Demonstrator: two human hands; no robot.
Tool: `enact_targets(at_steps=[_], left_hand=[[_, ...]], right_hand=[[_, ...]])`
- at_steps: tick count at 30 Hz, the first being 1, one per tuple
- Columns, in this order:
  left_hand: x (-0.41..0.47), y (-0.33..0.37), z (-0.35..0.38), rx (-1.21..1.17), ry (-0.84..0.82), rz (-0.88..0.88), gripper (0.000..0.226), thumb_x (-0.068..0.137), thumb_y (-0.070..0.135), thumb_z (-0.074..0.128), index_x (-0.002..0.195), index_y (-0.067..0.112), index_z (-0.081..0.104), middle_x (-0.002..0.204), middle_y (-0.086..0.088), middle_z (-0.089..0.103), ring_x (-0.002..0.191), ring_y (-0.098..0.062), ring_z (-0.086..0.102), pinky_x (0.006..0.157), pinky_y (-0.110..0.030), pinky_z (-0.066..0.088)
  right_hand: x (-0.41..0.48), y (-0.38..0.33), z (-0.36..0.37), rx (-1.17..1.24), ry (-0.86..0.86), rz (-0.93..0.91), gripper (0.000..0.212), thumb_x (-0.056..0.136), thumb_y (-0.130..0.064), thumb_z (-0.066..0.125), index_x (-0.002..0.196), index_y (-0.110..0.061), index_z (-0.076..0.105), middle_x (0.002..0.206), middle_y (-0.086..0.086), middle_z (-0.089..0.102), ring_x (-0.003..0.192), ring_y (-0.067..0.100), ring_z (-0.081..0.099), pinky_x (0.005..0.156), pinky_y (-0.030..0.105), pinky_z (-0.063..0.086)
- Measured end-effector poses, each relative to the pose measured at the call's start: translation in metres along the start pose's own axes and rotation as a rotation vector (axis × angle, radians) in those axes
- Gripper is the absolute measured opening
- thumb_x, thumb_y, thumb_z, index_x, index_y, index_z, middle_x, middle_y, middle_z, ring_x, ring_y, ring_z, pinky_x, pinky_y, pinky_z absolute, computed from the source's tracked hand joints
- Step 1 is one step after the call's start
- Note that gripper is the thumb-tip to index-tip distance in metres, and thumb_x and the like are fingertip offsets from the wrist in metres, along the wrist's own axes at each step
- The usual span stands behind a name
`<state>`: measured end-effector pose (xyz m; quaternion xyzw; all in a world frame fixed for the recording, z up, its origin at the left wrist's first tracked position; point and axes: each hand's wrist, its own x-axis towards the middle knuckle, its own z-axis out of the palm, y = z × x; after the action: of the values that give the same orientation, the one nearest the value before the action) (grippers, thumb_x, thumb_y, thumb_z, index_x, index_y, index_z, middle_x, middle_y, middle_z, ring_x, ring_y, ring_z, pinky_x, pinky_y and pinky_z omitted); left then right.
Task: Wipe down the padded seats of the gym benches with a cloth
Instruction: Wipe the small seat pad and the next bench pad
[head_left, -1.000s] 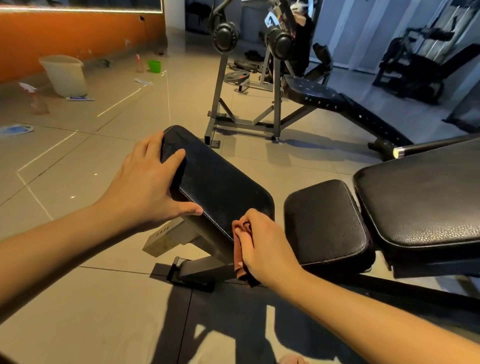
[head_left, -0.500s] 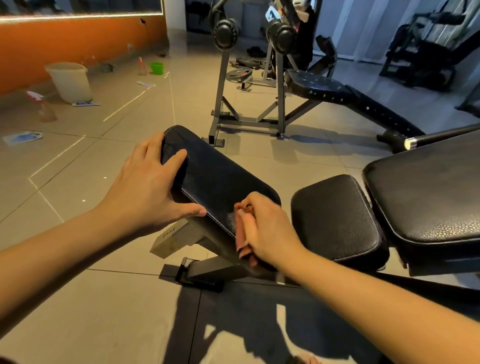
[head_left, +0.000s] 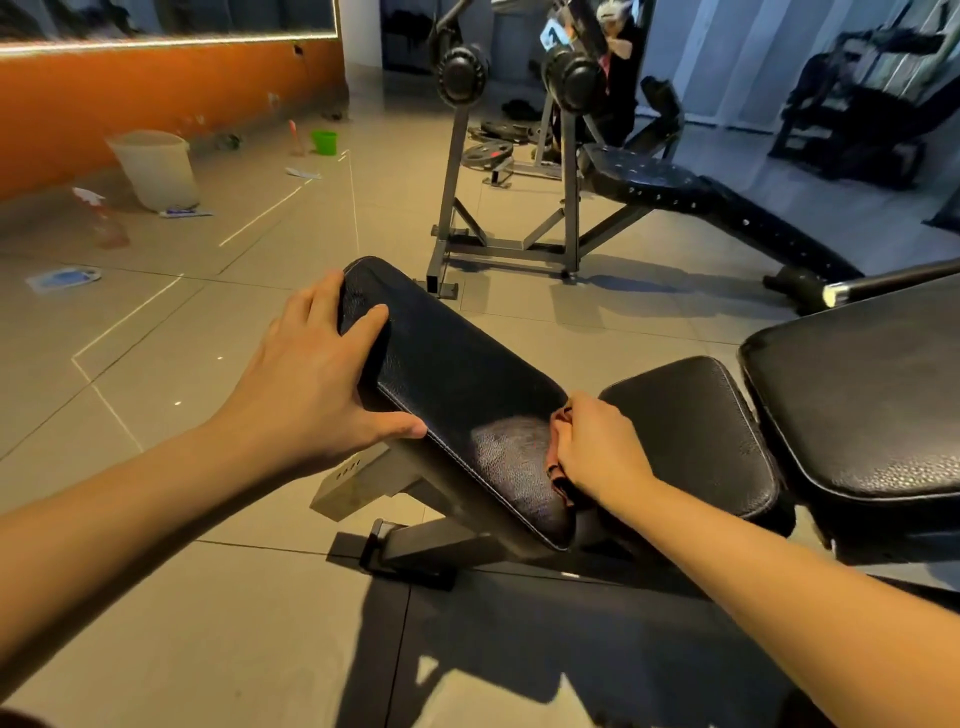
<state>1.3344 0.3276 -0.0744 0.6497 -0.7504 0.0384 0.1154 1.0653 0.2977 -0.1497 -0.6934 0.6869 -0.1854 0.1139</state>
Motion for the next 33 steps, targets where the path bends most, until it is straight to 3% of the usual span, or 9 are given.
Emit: enact_targets(at_steps=[2, 7, 11, 13, 18, 24, 26, 29, 33], left_hand=[[0.000, 0.000, 0.001, 0.003, 0.002, -0.004, 0.130, 0.050, 0.096, 0.029, 0.160, 0.027, 0.022, 0.168, -0.008, 0.003, 0.153, -0.032, 0.006, 0.122, -0.051, 0.021], [0.001, 0.001, 0.000, 0.002, -0.007, -0.017, 0.128, 0.051, 0.094, 0.033, 0.160, 0.028, 0.020, 0.168, -0.007, 0.001, 0.153, -0.031, 0.005, 0.123, -0.050, 0.019], [0.000, -0.001, -0.002, -0.001, -0.010, 0.002, 0.129, 0.051, 0.095, 0.031, 0.160, 0.027, 0.022, 0.168, -0.008, 0.003, 0.153, -0.032, 0.006, 0.123, -0.053, 0.021], [0.000, 0.000, -0.001, 0.004, -0.012, -0.001, 0.129, 0.051, 0.096, 0.029, 0.160, 0.028, 0.021, 0.168, -0.007, 0.001, 0.153, -0.032, 0.005, 0.124, -0.052, 0.020], [0.000, 0.004, -0.003, -0.013, -0.019, -0.022, 0.126, 0.052, 0.092, 0.037, 0.160, 0.029, 0.019, 0.168, -0.006, 0.000, 0.153, -0.030, 0.002, 0.123, -0.050, 0.017], [-0.002, 0.004, -0.004, -0.024, -0.017, -0.009, 0.127, 0.052, 0.092, 0.035, 0.160, 0.027, 0.021, 0.168, -0.009, 0.002, 0.154, -0.032, 0.004, 0.123, -0.052, 0.018], [-0.003, 0.004, -0.005, -0.031, -0.016, -0.010, 0.127, 0.052, 0.092, 0.036, 0.161, 0.026, 0.021, 0.168, -0.010, 0.001, 0.154, -0.031, 0.003, 0.123, -0.051, 0.018], [-0.002, 0.003, -0.005, -0.027, -0.013, -0.006, 0.127, 0.052, 0.092, 0.037, 0.160, 0.026, 0.021, 0.168, -0.009, 0.002, 0.153, -0.031, 0.004, 0.123, -0.051, 0.019], [-0.001, 0.003, -0.004, -0.031, -0.020, 0.000, 0.127, 0.053, 0.093, 0.037, 0.160, 0.027, 0.021, 0.168, -0.009, 0.002, 0.154, -0.031, 0.003, 0.124, -0.052, 0.018]], right_hand=[[-0.005, -0.011, 0.003, -0.008, 0.018, -0.023, 0.014, 0.105, -0.024, 0.051, 0.111, -0.015, 0.060, 0.105, 0.002, 0.065, 0.096, 0.022, 0.064, 0.074, 0.030, 0.045], [-0.038, -0.059, -0.001, 0.256, -0.080, -0.422, 0.010, 0.102, -0.029, 0.057, 0.112, -0.026, 0.058, 0.106, -0.011, 0.062, 0.096, 0.007, 0.059, 0.081, 0.020, 0.052], [0.003, -0.015, -0.003, 0.069, -0.015, -0.071, 0.014, 0.105, -0.025, 0.050, 0.111, -0.018, 0.059, 0.104, 0.001, 0.066, 0.096, 0.021, 0.065, 0.076, 0.031, 0.046], [0.001, -0.014, -0.001, -0.010, 0.016, -0.035, 0.013, 0.104, -0.023, 0.050, 0.110, -0.015, 0.058, 0.105, 0.003, 0.064, 0.098, 0.024, 0.063, 0.077, 0.032, 0.045], [-0.032, -0.057, -0.002, 0.244, -0.079, -0.441, 0.012, 0.101, -0.029, 0.059, 0.113, -0.026, 0.058, 0.110, -0.010, 0.062, 0.099, 0.007, 0.060, 0.085, 0.021, 0.052], [0.002, -0.014, 0.000, 0.063, 0.017, -0.035, 0.012, 0.104, -0.024, 0.052, 0.108, -0.017, 0.060, 0.105, 0.002, 0.065, 0.100, 0.021, 0.062, 0.077, 0.030, 0.044], [-0.015, -0.037, 0.000, 0.215, -0.006, -0.221, 0.005, 0.102, -0.027, 0.057, 0.105, -0.025, 0.060, 0.102, -0.008, 0.064, 0.093, 0.006, 0.060, 0.075, 0.018, 0.046], [-0.026, -0.055, -0.001, 0.255, -0.087, -0.463, 0.010, 0.101, -0.030, 0.059, 0.111, -0.028, 0.060, 0.107, -0.013, 0.063, 0.097, 0.005, 0.061, 0.081, 0.016, 0.051], [0.013, -0.012, -0.002, 0.052, -0.015, -0.040, 0.013, 0.104, -0.024, 0.050, 0.111, -0.016, 0.060, 0.102, 0.001, 0.063, 0.100, 0.023, 0.063, 0.074, 0.029, 0.041]])
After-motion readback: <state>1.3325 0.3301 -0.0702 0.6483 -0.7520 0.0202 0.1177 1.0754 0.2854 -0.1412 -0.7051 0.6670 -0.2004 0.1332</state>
